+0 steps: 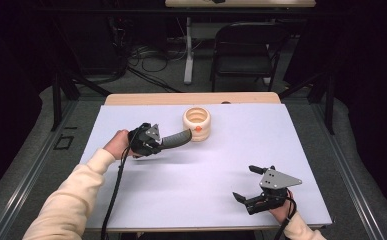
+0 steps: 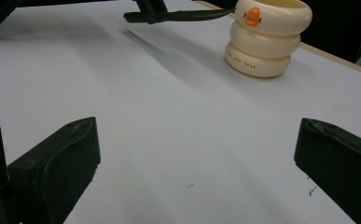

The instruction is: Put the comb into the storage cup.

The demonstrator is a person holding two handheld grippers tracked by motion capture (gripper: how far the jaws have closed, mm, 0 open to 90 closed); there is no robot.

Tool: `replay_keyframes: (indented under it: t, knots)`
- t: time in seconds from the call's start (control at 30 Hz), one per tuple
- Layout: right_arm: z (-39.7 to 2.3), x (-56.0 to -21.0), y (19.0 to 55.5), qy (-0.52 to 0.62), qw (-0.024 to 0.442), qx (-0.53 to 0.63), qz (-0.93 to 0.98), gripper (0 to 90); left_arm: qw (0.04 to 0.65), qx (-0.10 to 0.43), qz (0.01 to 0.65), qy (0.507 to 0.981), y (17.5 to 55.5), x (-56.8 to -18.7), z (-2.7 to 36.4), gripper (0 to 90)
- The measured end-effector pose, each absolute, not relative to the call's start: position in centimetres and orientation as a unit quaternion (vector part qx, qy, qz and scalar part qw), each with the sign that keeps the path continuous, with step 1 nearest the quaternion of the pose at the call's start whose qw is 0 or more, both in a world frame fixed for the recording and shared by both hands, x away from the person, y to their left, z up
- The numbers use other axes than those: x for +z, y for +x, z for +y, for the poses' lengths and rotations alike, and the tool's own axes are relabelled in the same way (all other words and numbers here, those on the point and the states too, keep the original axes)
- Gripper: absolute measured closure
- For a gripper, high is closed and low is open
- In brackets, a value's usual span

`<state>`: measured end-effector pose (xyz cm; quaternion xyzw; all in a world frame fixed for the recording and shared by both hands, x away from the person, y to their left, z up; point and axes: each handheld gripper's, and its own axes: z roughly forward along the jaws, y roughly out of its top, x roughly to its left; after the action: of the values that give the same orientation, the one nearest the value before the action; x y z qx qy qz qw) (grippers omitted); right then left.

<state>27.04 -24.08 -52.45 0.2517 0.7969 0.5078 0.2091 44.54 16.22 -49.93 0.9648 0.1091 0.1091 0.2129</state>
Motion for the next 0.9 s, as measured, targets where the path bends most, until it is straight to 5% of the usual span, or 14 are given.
replay_keyframes:
  t: [0.9]
  knots:
    - [-24.1, -52.4, 27.1, 0.251, 0.212, 0.507, 0.797, 0.0, 0.321, 0.142, 0.198, 0.915, 42.7, -49.7, 18.1, 72.6]
